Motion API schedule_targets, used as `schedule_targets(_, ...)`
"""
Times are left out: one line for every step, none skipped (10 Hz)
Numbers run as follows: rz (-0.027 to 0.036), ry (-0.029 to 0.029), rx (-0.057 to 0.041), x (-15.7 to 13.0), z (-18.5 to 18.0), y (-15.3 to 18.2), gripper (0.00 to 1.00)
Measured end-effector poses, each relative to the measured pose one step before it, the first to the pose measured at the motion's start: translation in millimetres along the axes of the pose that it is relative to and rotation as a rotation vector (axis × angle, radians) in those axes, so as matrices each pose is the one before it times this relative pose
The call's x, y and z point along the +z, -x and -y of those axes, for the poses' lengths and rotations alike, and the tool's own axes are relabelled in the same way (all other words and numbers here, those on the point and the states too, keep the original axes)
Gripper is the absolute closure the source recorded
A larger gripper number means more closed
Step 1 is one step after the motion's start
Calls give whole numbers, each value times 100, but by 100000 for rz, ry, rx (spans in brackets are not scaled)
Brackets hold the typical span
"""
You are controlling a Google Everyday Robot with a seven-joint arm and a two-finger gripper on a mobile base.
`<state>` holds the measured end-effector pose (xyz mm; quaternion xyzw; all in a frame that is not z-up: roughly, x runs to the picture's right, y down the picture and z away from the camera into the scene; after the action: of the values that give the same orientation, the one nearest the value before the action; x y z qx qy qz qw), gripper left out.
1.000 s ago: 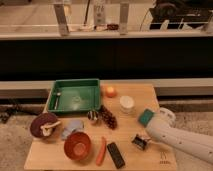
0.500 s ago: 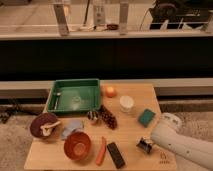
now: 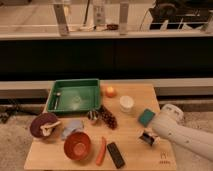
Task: Wipe table surface with brush
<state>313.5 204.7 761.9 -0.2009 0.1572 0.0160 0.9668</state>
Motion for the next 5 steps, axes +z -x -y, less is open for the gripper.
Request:
schedule_targets(422, -148, -305, 154, 616, 165, 100)
schedule_targets(689, 23, -618, 231, 770, 111, 100)
schedule_targets(1020, 287, -1291, 413, 514, 407, 100)
schedule_targets(903, 202, -1432, 345, 244, 518, 100)
schedule_targets(1231, 189, -1694, 582, 127, 777, 100)
